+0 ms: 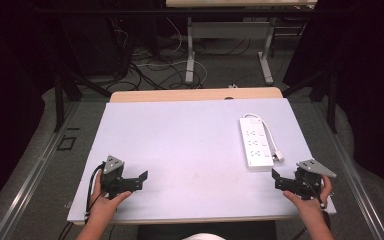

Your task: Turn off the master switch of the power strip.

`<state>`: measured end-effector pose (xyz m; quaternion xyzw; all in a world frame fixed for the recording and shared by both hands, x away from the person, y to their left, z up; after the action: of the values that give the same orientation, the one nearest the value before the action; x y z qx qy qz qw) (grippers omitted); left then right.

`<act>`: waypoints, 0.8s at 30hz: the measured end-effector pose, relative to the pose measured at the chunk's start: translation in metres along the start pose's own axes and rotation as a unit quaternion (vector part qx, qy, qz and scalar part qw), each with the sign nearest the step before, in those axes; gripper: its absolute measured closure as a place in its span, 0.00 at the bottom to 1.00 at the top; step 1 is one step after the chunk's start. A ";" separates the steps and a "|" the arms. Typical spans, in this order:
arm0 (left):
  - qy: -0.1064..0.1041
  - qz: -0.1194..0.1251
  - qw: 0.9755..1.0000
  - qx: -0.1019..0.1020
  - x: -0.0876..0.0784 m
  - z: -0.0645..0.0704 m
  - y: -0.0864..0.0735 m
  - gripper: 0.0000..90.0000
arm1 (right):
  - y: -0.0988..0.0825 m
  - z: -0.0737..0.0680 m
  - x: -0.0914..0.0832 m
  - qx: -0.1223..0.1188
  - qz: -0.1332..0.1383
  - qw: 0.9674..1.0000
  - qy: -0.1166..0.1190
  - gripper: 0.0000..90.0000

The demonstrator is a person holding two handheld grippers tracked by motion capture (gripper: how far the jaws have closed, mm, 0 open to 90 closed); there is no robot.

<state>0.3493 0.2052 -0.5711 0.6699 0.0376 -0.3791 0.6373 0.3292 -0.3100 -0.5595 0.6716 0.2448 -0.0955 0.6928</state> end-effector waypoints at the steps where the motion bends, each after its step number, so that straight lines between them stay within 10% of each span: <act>1: 0.001 -0.005 1.000 0.001 0.000 0.000 -0.001 0.00 | 0.000 -0.001 0.001 -0.001 0.000 1.000 0.000 0.00; 24: -0.004 0.001 1.000 -0.011 -0.002 0.003 0.000 0.01 | 0.032 -0.011 0.007 -0.033 -0.014 0.999 0.016 0.16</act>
<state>0.3463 0.2029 -0.5701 0.6615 0.0384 -0.3811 0.6447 0.3474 -0.2956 -0.5345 0.6461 0.2685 -0.0864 0.7092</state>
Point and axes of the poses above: each handheld gripper's, and its own axes: x roughly forward along the jaws, y roughly out of its top, z roughly to its right, the point moved 5 cm from there along x, roughly forward along the jaws, and after that the axes turned 2 degrees about z, right-handed, at the moved point
